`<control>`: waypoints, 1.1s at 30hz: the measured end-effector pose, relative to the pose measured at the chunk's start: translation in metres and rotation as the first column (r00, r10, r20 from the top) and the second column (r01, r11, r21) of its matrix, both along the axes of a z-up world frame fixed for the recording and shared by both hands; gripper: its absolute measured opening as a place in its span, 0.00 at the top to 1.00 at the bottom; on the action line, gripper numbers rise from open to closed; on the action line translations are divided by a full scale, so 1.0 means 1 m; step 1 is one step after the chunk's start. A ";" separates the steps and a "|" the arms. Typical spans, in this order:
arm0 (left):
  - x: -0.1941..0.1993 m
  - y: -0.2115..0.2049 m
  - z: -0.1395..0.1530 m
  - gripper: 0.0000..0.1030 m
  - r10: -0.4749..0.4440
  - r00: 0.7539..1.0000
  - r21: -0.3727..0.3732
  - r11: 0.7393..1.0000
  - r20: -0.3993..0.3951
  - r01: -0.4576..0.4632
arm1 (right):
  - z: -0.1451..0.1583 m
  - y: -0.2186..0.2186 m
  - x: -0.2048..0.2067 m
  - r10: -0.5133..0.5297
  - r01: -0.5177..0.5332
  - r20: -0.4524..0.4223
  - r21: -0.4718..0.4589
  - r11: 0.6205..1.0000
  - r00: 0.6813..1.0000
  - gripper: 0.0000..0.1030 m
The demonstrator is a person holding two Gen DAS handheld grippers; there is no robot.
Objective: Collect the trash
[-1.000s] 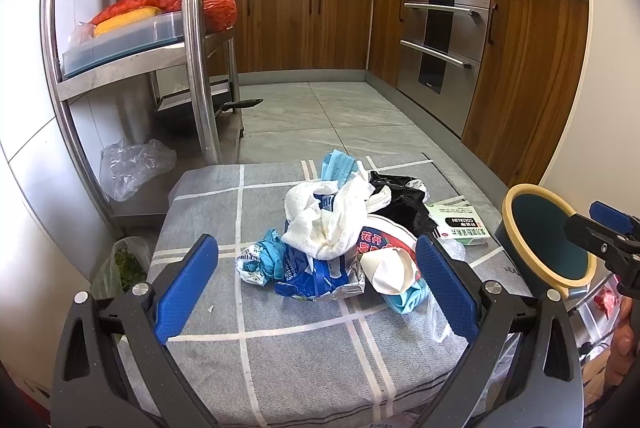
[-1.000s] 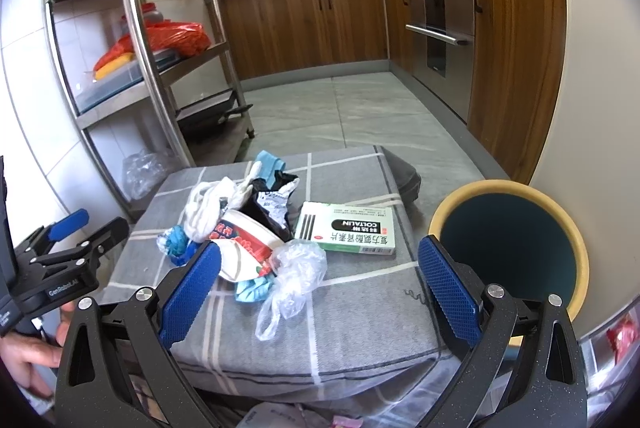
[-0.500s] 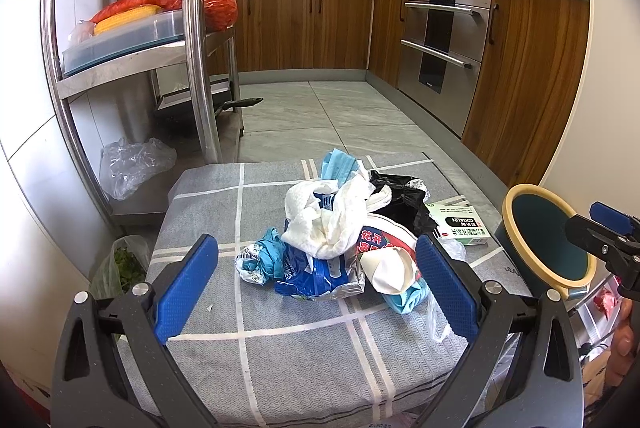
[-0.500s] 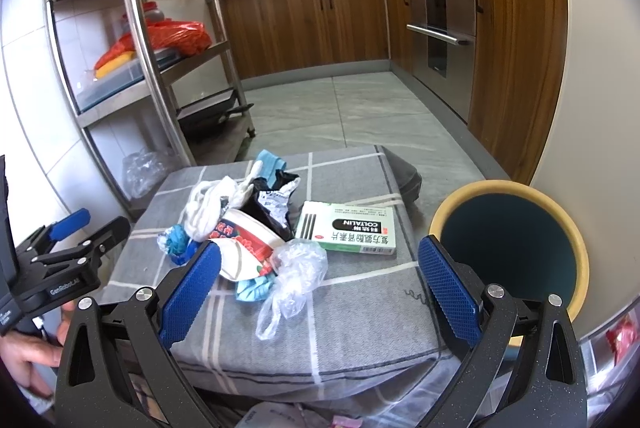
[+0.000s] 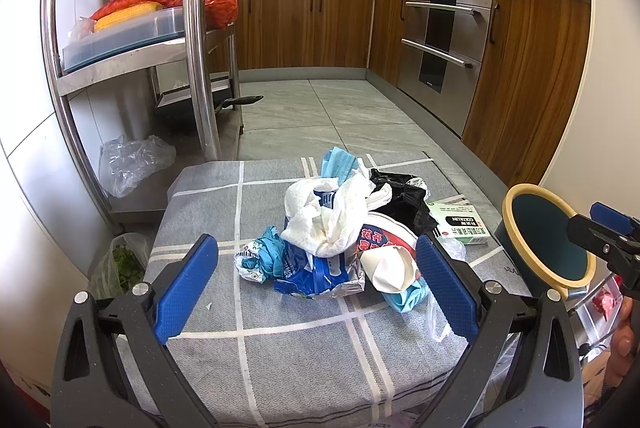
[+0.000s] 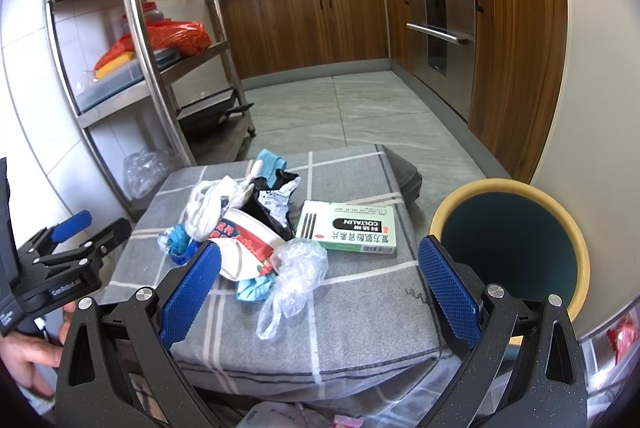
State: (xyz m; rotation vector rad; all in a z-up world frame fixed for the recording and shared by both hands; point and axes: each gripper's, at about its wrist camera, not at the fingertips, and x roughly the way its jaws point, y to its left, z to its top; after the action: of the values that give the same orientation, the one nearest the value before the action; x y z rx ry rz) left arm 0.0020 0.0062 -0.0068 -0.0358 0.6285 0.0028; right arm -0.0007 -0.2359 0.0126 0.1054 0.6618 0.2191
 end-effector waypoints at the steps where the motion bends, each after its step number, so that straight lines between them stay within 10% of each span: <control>1: 0.000 0.000 0.000 0.06 0.000 1.000 0.001 1.000 0.001 0.000 | 0.000 0.000 0.000 0.000 0.000 0.000 -0.001 1.000 1.000 0.05; 33: 0.082 0.009 -0.019 0.07 -0.101 0.978 0.007 0.995 -0.184 0.104 | -0.023 0.004 0.025 0.040 -0.037 -0.126 0.030 0.999 0.991 0.05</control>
State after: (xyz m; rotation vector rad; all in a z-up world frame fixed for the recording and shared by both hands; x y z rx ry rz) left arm 0.0842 0.0150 -0.0262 0.0131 0.8146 -0.0899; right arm 0.0247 -0.2318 -0.0104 0.1340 0.7874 0.2601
